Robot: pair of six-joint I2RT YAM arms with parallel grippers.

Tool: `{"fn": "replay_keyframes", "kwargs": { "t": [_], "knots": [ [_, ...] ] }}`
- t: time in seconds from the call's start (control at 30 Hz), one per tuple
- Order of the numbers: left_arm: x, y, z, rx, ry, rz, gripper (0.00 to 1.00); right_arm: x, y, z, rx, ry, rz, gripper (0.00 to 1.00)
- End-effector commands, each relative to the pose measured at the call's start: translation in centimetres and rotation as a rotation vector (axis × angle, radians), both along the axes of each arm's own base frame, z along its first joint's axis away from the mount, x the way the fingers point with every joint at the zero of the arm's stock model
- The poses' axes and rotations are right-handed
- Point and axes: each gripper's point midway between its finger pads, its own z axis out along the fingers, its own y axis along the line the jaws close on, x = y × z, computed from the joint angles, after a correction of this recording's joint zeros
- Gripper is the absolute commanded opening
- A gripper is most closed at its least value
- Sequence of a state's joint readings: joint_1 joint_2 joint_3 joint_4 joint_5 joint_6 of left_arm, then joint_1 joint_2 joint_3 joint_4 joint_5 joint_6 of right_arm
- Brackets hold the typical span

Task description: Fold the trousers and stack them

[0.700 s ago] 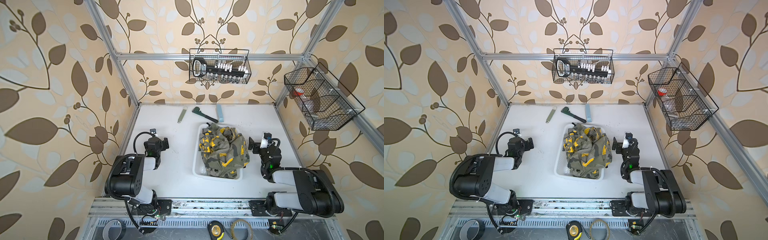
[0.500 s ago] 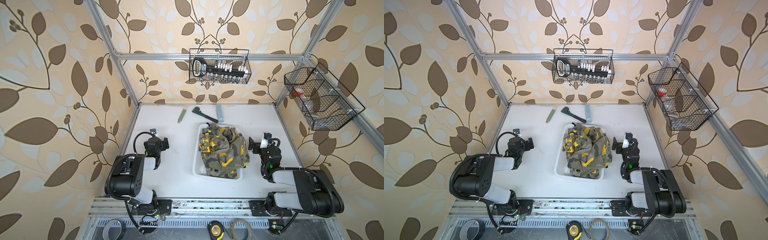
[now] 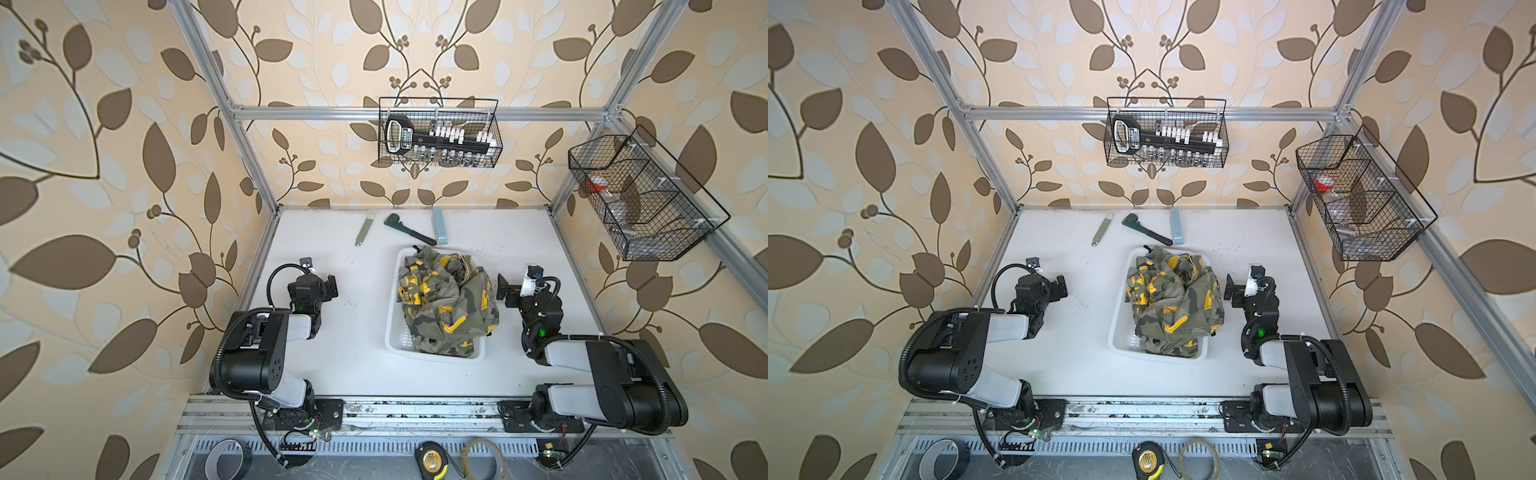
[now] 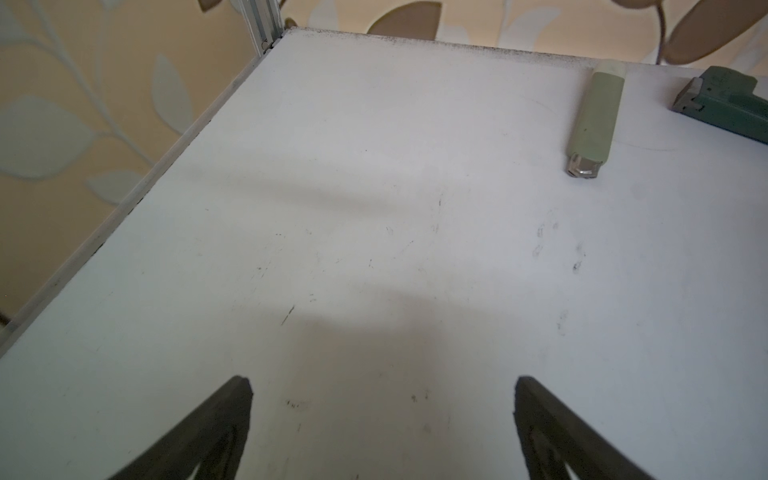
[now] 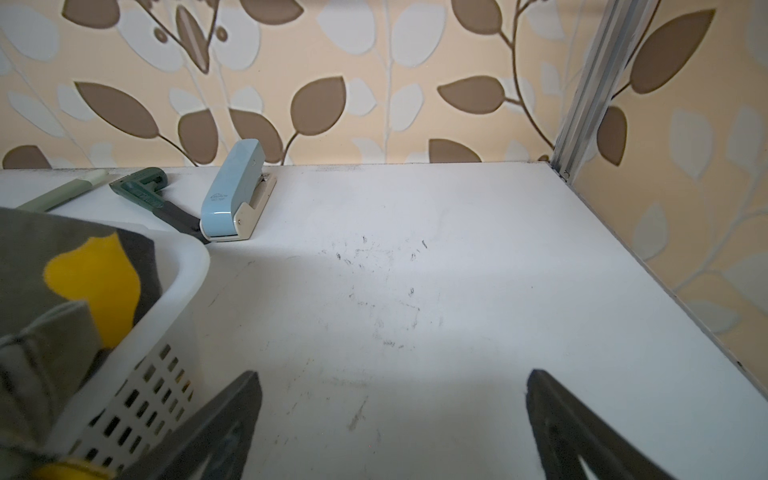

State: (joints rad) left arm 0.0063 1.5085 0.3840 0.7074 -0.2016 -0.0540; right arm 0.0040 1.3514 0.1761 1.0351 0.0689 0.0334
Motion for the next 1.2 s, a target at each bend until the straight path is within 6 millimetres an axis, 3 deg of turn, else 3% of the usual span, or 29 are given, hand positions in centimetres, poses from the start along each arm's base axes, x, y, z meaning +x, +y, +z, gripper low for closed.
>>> {"fn": "replay_keyframes", "kwargs": {
  "t": [0.0,0.23,0.3,0.5,0.67,0.77,0.93,1.17],
  "knots": [
    [0.6,0.0,1.1,0.010,-0.034,-0.002,0.99,0.2,0.2,0.1,0.000,-0.007,0.019,1.00],
    [0.5,0.0,1.2,0.009,-0.038,-0.004,0.99,0.1,0.1,0.2,0.001,-0.010,0.015,1.00],
    [0.5,0.2,1.6,0.018,-0.044,0.006,0.99,0.0,-0.4,1.1,0.016,-0.024,-0.003,1.00],
    [0.2,0.5,5.6,0.019,-0.047,0.028,0.99,-0.9,-0.2,3.7,0.005,-0.049,0.007,1.00],
    [-0.3,-0.3,10.3,-0.042,-0.038,0.009,0.99,-1.0,0.6,7.4,0.013,-0.076,0.060,1.00],
    [-0.6,-2.2,13.1,-0.104,-0.019,-0.079,0.99,-0.9,1.9,9.0,0.040,-0.051,0.131,1.00],
    [-2.0,-5.3,16.1,-0.219,0.077,-0.154,0.99,-1.7,4.8,10.4,0.107,0.052,0.287,1.00],
    [-4.7,-13.2,18.3,-0.380,0.213,-0.336,0.99,-3.7,7.2,10.3,0.190,0.221,0.414,1.00]
  ]
}}
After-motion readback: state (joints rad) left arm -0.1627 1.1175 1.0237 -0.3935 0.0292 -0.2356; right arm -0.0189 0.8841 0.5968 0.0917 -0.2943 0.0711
